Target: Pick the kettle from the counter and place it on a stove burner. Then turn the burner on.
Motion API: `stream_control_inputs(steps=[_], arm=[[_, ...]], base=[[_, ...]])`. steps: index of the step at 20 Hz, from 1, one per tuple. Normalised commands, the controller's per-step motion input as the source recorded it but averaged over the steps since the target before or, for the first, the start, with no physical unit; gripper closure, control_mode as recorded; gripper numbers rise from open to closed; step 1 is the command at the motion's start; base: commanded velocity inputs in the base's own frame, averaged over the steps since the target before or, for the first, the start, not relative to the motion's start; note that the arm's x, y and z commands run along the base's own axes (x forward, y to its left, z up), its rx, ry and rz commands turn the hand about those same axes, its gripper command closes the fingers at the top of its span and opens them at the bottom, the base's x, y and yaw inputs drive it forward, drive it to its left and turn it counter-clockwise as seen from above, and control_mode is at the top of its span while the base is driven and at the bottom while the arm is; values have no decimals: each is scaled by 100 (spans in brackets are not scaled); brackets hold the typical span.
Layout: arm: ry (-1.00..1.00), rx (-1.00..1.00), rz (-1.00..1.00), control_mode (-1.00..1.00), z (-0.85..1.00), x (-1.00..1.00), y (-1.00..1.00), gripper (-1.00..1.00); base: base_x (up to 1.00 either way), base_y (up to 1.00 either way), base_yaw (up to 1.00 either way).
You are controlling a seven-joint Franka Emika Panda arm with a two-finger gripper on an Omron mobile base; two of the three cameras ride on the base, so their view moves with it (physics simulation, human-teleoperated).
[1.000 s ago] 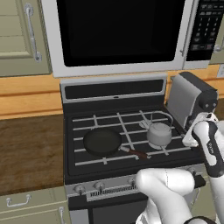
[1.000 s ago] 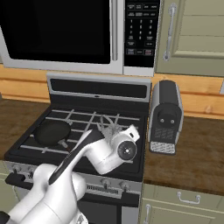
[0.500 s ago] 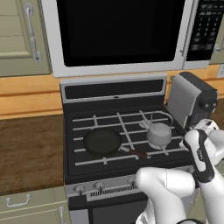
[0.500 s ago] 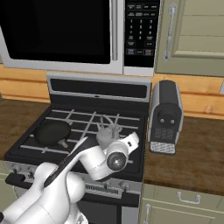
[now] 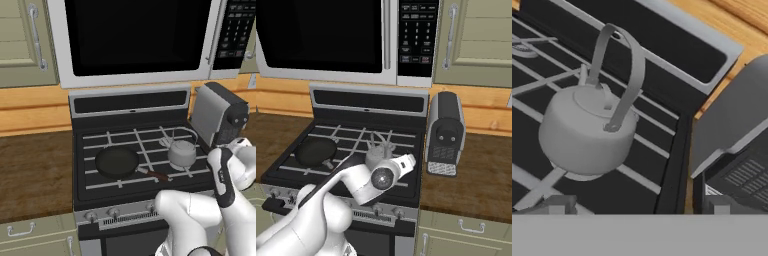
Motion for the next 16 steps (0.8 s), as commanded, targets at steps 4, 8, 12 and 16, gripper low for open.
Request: stream_control_inputs(steps=[4,8,12,16], arm=[[21,0,-4,-100,3,-39,-28,-100],[22,0,-3,-100,2,-37,-13,-100],[22,0,-7,-100,0,-30,0,-100],[27,0,-8,-100,0,-23,0,-100]], base=[[0,0,0],[0,0,0],[0,0,0],[0,0,0]])
